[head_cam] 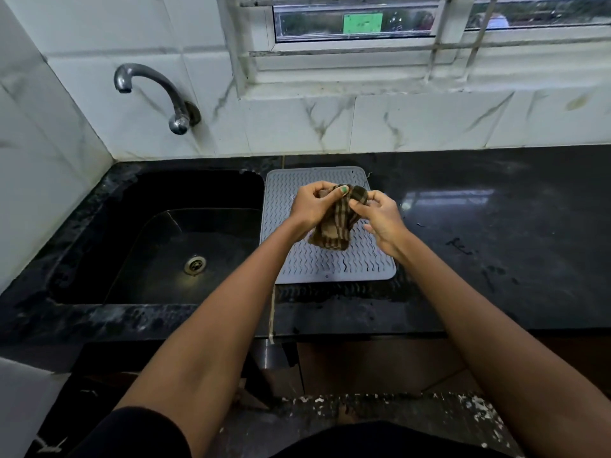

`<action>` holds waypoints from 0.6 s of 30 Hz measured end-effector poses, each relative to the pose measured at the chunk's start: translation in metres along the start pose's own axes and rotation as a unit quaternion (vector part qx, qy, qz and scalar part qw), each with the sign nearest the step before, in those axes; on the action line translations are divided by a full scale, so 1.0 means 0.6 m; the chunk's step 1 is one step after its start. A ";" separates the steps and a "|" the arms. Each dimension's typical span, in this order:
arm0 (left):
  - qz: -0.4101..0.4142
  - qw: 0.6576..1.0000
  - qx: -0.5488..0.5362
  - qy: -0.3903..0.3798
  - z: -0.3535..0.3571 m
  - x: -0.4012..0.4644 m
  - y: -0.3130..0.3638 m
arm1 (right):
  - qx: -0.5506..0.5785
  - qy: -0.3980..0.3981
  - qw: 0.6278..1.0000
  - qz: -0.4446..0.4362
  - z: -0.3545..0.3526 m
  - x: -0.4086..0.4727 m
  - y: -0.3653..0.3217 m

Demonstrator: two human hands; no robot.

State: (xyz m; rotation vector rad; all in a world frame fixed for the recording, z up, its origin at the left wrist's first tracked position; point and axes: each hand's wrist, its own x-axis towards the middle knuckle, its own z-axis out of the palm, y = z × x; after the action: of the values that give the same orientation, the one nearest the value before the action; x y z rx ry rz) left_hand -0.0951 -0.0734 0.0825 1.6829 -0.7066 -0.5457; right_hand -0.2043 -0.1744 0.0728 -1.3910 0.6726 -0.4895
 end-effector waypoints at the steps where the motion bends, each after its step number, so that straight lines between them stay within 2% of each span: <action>1: -0.005 1.000 0.005 -0.029 -0.004 0.001 0.006 | 0.015 0.003 1.000 0.013 -0.002 0.001 0.001; 5: -0.101 0.985 -0.011 -0.137 -0.014 0.002 0.012 | 0.109 -0.005 0.993 0.040 -0.004 0.007 0.003; 7: -0.162 0.969 -0.057 -0.176 -0.014 -0.001 0.003 | 0.167 -0.005 0.985 0.044 -0.003 0.011 0.002; 9: -0.191 0.954 -0.117 -0.200 -0.013 -0.003 -0.006 | 0.170 0.009 0.984 0.052 0.000 0.013 0.000; 12: -0.208 0.961 -0.108 -0.146 -0.005 -0.005 -0.015 | -0.008 0.097 0.994 0.058 0.005 0.024 0.000; 14: -0.204 0.975 -0.050 -0.077 0.001 -0.005 -0.027 | -0.096 0.174 0.978 0.068 0.005 0.030 -0.003; 16: -0.179 0.982 -0.011 -0.055 0.005 -0.004 -0.036 | -0.084 0.114 0.985 0.101 0.014 0.029 -0.014; 18: -0.136 0.986 0.027 -0.092 0.012 -0.005 -0.034 | -0.054 0.030 0.985 0.162 0.030 0.026 -0.023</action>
State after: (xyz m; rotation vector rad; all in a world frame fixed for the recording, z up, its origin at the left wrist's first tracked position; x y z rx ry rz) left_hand -0.0990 -0.0733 0.0608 1.8075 -0.6289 -0.8906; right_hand -0.1797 -0.1737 0.0848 -1.3388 0.9665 -0.2394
